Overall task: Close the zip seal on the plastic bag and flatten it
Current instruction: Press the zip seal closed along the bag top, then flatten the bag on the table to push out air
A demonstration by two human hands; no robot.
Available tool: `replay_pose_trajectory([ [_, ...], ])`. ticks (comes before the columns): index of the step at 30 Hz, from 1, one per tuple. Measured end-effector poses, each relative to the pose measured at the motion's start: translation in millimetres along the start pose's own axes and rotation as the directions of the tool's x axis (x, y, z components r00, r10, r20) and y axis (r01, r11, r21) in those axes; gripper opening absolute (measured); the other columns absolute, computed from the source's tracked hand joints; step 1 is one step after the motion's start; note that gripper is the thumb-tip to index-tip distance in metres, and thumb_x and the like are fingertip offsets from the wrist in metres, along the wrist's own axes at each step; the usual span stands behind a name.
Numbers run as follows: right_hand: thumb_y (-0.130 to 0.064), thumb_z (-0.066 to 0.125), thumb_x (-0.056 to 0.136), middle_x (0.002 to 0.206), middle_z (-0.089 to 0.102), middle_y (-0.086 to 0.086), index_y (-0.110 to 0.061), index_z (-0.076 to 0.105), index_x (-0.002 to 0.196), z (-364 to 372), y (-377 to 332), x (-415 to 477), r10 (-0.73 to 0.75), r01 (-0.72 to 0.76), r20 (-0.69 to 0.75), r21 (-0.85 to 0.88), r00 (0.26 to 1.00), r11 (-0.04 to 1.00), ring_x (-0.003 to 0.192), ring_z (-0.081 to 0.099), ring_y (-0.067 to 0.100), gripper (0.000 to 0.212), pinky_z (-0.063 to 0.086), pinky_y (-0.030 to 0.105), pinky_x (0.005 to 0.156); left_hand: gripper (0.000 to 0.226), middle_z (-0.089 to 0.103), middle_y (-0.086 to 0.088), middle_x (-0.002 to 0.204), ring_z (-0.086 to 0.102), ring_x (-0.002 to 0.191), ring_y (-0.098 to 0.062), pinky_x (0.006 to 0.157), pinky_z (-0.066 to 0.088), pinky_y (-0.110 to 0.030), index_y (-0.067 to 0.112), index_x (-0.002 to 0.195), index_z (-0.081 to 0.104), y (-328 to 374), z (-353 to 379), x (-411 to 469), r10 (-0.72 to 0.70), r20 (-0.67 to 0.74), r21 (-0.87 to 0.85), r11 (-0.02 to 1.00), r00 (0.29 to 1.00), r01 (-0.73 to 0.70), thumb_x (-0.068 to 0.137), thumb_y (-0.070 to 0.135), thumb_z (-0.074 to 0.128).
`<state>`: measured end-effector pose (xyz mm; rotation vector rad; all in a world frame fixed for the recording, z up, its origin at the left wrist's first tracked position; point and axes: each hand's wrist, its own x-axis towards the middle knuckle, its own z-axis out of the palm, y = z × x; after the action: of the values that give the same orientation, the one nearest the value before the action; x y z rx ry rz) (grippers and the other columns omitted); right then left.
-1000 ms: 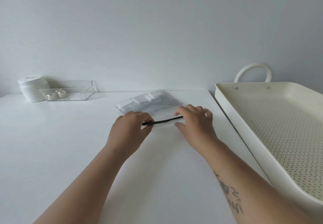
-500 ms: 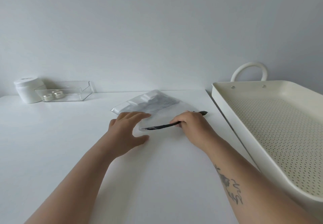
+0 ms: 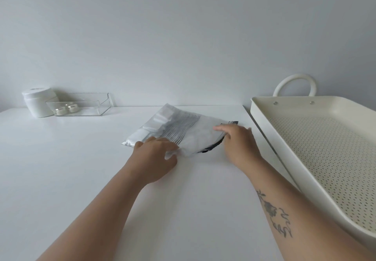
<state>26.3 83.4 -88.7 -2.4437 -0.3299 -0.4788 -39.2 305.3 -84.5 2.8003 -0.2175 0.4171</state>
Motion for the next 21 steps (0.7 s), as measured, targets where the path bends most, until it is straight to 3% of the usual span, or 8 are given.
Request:
replay_pose_trajectory([
  [2,-0.001,0.040,0.088,0.102,0.072,-0.002,-0.025,0.069,0.115,-7.2,-13.7,1.2,-0.009,0.034,-0.144,0.170,0.989,0.985,0.096,0.060,0.020,0.046,0.030,0.031,0.110,0.026,0.059,0.018,0.114,0.045,0.109,-0.016,0.093,0.031,-0.036,0.034,0.110,0.064,5.6,0.6,0.2,0.008,0.039,-0.004,1.000,0.999,-0.008,0.088,0.029,0.054],
  [4,-0.011,0.046,0.090,0.105,0.072,-0.009,-0.025,0.070,0.114,-10.1,-29.6,-0.8,-0.054,0.093,-0.130,0.319,0.990,0.943,0.099,0.062,0.010,0.036,0.040,0.021,0.094,0.029,0.057,0.019,0.115,0.044,0.110,-0.015,0.094,0.028,-0.035,0.036,0.114,0.064,11.0,0.6,2.3,0.004,0.068,-0.002,1.000,0.998,-0.004,0.089,0.031,0.051],
  [8,-0.027,0.047,0.088,0.122,0.067,-0.011,-0.032,0.067,0.116,1.4,-52.6,-10.0,-0.167,0.137,0.095,0.268,0.981,0.954,0.115,0.059,0.007,0.035,0.046,0.029,0.100,0.023,0.060,0.015,0.092,0.052,0.098,-0.014,0.087,0.033,-0.035,0.035,0.097,0.071,17.4,-0.7,4.5,0.015,0.020,-0.017,1.000,1.000,-0.015,0.088,0.031,0.050],
  [12,-0.028,0.044,0.084,0.133,0.059,-0.008,-0.037,0.059,0.125,4.5,-42.8,-14.3,-0.069,0.021,0.395,0.124,0.916,0.992,0.096,0.062,0.011,0.044,0.051,0.029,0.087,0.025,0.060,0.015,0.075,0.056,0.086,-0.013,0.081,0.042,-0.032,0.032,0.097,0.071,12.8,-1.3,5.1,-0.069,-0.068,-0.130,0.990,0.995,0.059,0.087,0.024,0.050],
  [14,-0.025,0.044,0.089,0.140,0.053,-0.005,-0.032,0.055,0.131,5.8,-35.3,-15.5,-0.044,-0.005,0.469,0.104,0.882,0.995,0.107,0.059,0.010,0.045,0.047,0.024,0.090,0.025,0.057,0.018,0.072,0.052,0.083,-0.016,0.079,0.041,-0.032,0.032,0.101,0.071,6.8,0.5,5.3,-0.092,-0.130,-0.123,0.989,0.987,0.076,0.088,0.023,0.051],
  [17,-0.026,0.041,0.094,0.156,0.030,-0.005,-0.029,0.044,0.141,9.1,-30.4,-15.3,-0.072,0.064,0.521,0.033,0.851,0.997,0.139,0.032,0.014,0.047,0.025,0.027,0.111,0.028,0.059,0.012,0.117,0.044,0.115,-0.022,0.091,0.032,-0.036,0.035,0.116,0.064,-1.9,8.6,7.3,-0.069,-0.109,-0.027,0.997,0.992,0.067,0.090,0.033,0.054],
  [19,-0.026,0.038,0.093,0.159,0.023,-0.004,-0.031,0.037,0.145,9.1,-28.6,-15.2,-0.075,0.100,0.555,-0.015,0.829,0.995,0.144,0.023,0.019,0.052,0.015,0.030,0.114,0.039,0.037,0.014,0.149,0.023,0.137,-0.021,0.105,0.017,-0.043,0.043,0.129,0.050,-5.8,13.4,7.9,-0.141,-0.001,0.052,0.989,0.990,0.141,0.091,0.045,0.047],
  [21,-0.025,0.035,0.093,0.161,0.017,-0.002,-0.035,0.031,0.146,7.0,-24.3,-14.7,-0.060,0.131,0.573,-0.083,0.817,0.988,0.147,0.012,0.014,0.055,0.002,0.033,0.117,0.045,0.023,0.019,0.156,0.010,0.144,-0.019,0.109,0.007,-0.050,0.048,0.135,0.039,-8.9,17.4,7.8,-0.204,0.088,0.132,0.973,0.975,0.191,0.091,0.052,0.035],
])
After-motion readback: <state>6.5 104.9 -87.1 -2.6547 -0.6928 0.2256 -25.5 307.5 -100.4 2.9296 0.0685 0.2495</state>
